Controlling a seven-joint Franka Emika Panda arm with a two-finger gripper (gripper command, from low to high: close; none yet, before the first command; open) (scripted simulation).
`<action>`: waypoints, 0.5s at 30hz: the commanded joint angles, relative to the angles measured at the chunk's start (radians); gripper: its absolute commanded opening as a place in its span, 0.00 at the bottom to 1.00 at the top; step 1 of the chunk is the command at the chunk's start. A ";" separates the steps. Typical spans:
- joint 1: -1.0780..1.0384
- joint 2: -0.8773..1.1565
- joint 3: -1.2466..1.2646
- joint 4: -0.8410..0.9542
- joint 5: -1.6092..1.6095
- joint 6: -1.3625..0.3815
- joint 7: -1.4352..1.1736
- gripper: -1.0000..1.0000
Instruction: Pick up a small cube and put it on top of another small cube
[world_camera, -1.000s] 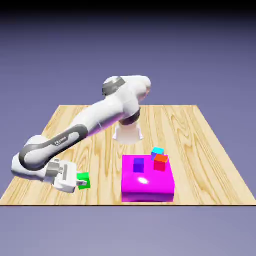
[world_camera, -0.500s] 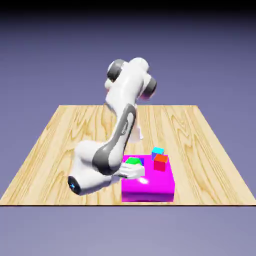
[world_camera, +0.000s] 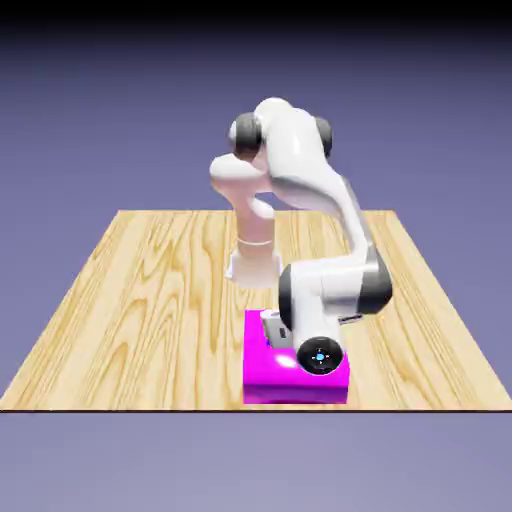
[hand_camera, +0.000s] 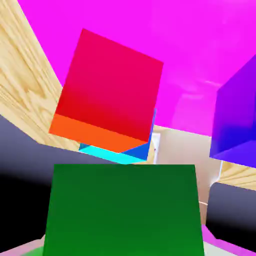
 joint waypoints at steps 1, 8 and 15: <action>0.000 -0.010 0.033 0.000 -0.045 0.005 -0.002 0.00; -0.017 -0.023 0.272 -0.020 -0.349 0.034 0.020 0.00; -0.043 -0.063 0.352 -0.135 -0.456 0.118 0.034 0.00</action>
